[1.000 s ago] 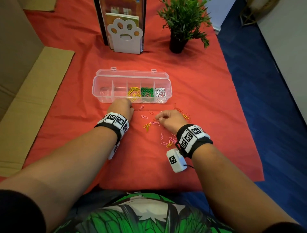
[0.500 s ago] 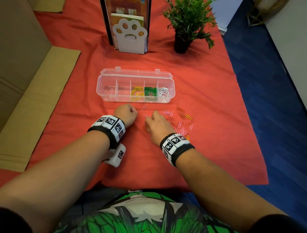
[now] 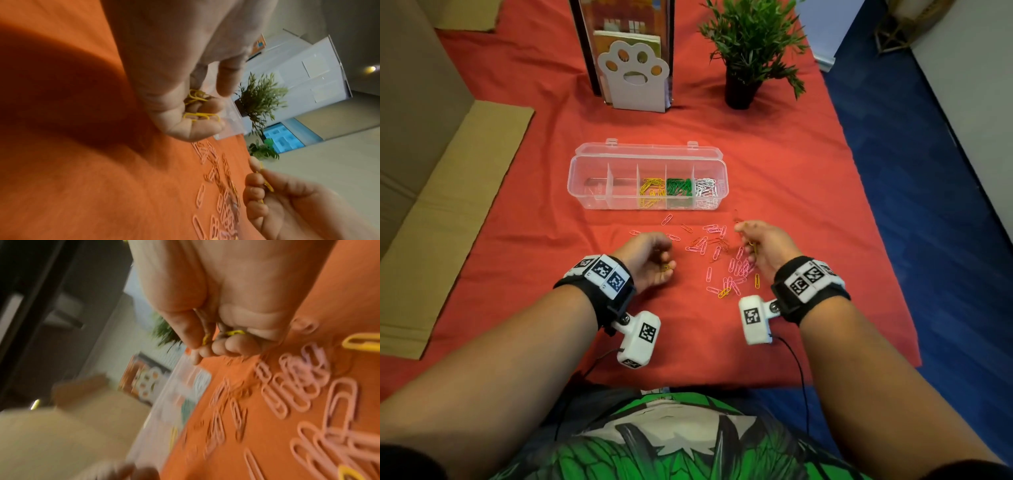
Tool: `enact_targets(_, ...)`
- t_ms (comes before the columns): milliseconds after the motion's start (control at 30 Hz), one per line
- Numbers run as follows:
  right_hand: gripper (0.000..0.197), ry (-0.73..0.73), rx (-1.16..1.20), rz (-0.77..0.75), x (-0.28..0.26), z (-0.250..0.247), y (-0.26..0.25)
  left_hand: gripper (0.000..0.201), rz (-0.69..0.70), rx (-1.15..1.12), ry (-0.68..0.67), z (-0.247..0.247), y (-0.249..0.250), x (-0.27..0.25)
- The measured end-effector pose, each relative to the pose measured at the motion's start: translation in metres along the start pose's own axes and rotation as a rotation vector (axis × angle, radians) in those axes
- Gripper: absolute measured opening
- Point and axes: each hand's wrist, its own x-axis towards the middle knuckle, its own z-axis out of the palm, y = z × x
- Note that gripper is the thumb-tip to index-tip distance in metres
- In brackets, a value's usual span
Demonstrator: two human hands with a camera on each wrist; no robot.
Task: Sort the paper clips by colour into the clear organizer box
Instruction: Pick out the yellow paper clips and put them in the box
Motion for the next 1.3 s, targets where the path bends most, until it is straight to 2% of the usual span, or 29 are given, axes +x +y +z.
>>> enact_targets(67,0.019,0.011,0.215,0.092,-0.003,-0.014,-0.002,0.025,0.046,0.125,0.029,0.012,-0.006,0.007)
enact_targets(167,0.024,0.101,0.176,0.099,0.001,-0.027,-0.001,0.03,0.203,0.486,0.016,0.028,-0.018,0.017)
enact_targets(233,0.023,0.185,-0.09,0.053,0.006,-0.031,-0.002,0.03,0.321,0.704,0.022,0.038,-0.024,0.018)
enact_targets(333,0.012,0.244,-0.648,-0.032,0.011,-0.03,0.0,0.022,0.474,1.034,0.004,0.048,-0.032,0.015)
enact_targets(400,0.017,0.288,-0.885,-0.11,0.017,-0.035,0.006,0.019,0.561,1.283,0.012,0.06,-0.038,0.015)
enact_targets(533,0.024,0.33,-1.102,-0.268,0.03,-0.027,0.009,0.018,0.64,1.491,0.053,0.065,-0.046,0.014)
enact_targets(700,0.028,0.279,-1.25,-0.283,0.038,-0.026,0.014,0.011,0.681,1.583,0.023,0.064,-0.057,0.016)
enact_targets(833,0.02,0.288,-1.156,-0.281,0.039,-0.034,0.014,0.013,0.661,1.543,0.007,0.06,-0.056,0.016)
enact_targets(933,0.012,0.296,-1.018,-0.241,0.036,-0.043,0.014,0.01,0.587,1.385,0.003,0.056,-0.049,0.017)
enact_targets(1033,0.013,0.322,-1.014,-0.286,0.035,-0.045,0.015,0.019,0.368,0.932,-0.05,0.058,-0.039,0.011)
enact_targets(1100,0.017,0.306,-1.062,-0.342,0.036,-0.041,0.016,0.011,0.229,0.517,-0.127,0.059,-0.032,0.004)
enact_targets(1167,0.02,0.286,-1.126,-0.369,0.038,-0.034,0.016,0.003,0.129,0.203,-0.275,0.056,-0.023,-0.004)
enact_targets(1233,0.019,0.273,-1.168,-0.364,0.038,-0.029,0.016,0.011,0.122,0.062,-0.381,0.05,-0.018,-0.01)
enact_targets(1300,0.015,0.275,-1.15,-0.36,0.037,-0.027,0.015,0.022,0.124,0.008,-0.384,0.045,-0.016,-0.01)
